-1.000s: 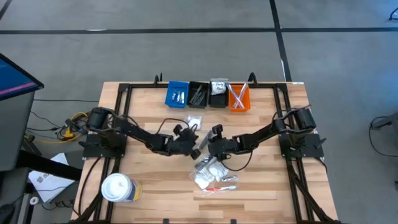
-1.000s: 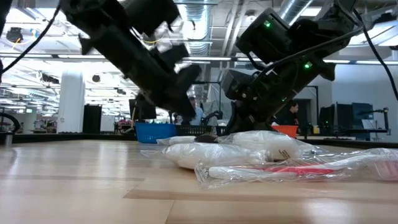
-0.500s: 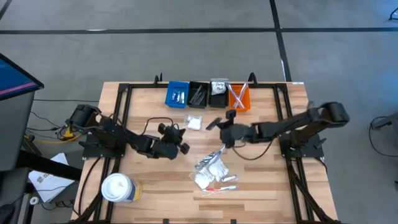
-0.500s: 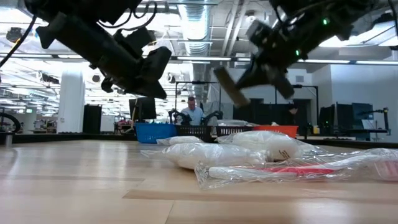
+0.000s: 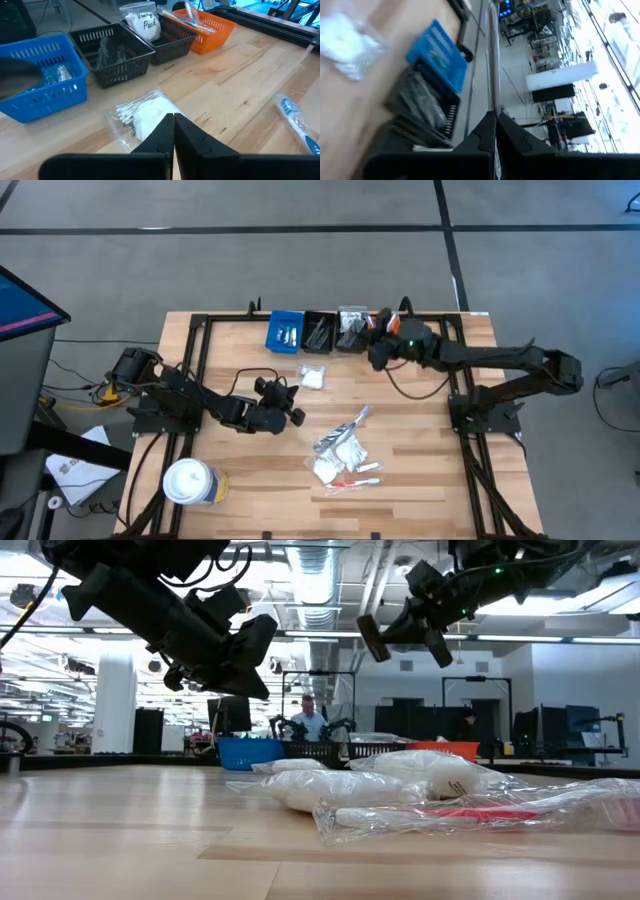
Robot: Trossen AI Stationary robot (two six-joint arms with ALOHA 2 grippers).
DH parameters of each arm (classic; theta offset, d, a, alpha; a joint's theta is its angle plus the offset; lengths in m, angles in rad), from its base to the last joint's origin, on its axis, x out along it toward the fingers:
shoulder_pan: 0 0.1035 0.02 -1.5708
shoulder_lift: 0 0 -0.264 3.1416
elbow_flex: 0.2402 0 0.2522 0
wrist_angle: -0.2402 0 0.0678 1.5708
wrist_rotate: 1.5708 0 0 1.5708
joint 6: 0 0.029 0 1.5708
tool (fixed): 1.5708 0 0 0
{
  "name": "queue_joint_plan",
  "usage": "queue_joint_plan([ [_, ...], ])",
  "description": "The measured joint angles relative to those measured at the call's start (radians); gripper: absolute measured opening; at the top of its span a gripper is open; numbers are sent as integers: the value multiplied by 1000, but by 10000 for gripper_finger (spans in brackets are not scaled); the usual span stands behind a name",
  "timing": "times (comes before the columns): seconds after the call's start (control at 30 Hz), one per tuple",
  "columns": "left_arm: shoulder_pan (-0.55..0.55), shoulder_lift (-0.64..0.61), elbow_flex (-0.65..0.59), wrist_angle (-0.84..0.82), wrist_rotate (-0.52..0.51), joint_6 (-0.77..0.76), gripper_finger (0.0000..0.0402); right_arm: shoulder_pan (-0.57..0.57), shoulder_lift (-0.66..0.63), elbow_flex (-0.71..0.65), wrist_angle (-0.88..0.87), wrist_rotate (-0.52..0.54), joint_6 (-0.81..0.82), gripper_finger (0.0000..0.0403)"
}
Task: Pick & Place Travel size toiletries
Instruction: Put the black comb into the left black bin
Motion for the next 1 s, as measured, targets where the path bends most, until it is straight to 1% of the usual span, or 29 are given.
queue_joint_plan([
  [0.07,0,0,0,0,0,1,1,-41,0,17,2,-56,6,0],
  [0.1,0,0,0,0,0,1,1,-57,0,24,2,-104,6,0],
  [0.17,0,0,0,1,0,1,1,-91,0,49,-2,-223,-14,0],
  [0.23,0,0,0,4,0,1,1,-123,0,89,-23,-364,-50,0],
  [0.3,0,0,1,7,0,1,1,-151,17,154,-84,-490,-60,0],
  [0.37,0,0,1,8,0,2,1,-173,53,238,-185,-582,-63,0],
  [0.43,0,0,1,9,0,2,1,-193,110,337,-282,-633,-82,0],
  [0.5,0,0,1,11,-1,10,1,-198,183,434,-379,-651,-119,0],
  [0.67,0,0,1,17,-1,30,1,-190,412,663,-584,-644,-214,0],
  [0.73,0,0,1,17,-1,34,1,-184,497,733,-645,-598,-257,0],
  [0.87,0,0,1,17,-2,45,1,-178,651,844,-731,-450,-348,0],
  [0.93,0,0,1,17,-2,55,1,-178,711,883,-774,-411,-383,0],
  [1.0,0,0,1,17,-2,59,1,-180,757,903,-797,-404,-400,0],
])
